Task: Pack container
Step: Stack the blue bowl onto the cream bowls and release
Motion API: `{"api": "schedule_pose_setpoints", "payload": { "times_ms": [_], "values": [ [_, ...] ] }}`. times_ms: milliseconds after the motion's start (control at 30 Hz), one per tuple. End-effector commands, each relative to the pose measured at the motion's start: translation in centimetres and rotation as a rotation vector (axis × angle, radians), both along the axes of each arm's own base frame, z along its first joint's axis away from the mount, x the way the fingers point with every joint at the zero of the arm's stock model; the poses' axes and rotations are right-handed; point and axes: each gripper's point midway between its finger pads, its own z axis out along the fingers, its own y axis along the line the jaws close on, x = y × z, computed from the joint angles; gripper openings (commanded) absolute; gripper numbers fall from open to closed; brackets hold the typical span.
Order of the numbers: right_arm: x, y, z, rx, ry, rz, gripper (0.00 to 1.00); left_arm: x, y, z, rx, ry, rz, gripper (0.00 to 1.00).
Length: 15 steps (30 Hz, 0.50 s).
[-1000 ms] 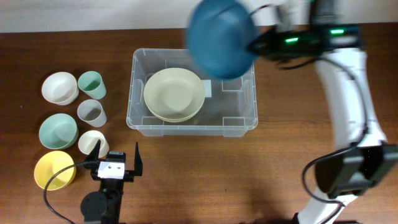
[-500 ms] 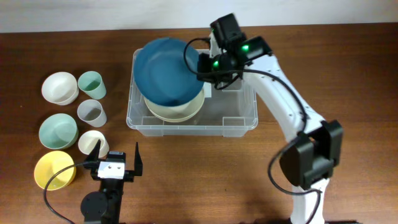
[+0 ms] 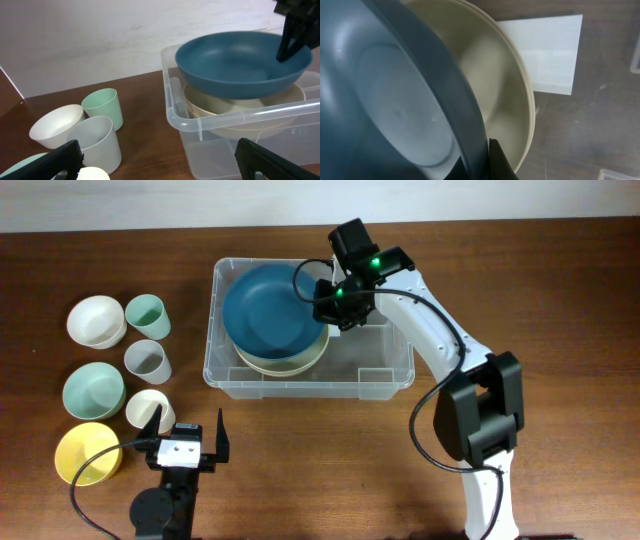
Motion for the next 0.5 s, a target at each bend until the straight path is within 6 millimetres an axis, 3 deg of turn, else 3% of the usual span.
{"api": "schedule_pose_setpoints", "payload": {
  "times_ms": [0, 300, 467],
  "values": [
    [0.1, 0.1, -1.3, -0.005, 0.029, -0.019, 0.07, 0.0, -0.1, -0.2, 0.012, -0.002, -0.005, 1.00],
    [-0.3, 0.2, -2.4, -0.005, 0.061, -0.012, 0.59, 0.0, -0.1, -0.2, 0.012, -0.002, -0.005, 1.00],
    [-0.4, 0.2, -2.4, -0.007, 0.060, -0.009, 0.70, 0.0, -0.1, -0.2, 0.012, -0.002, -0.005, 1.00]
  ]
}}
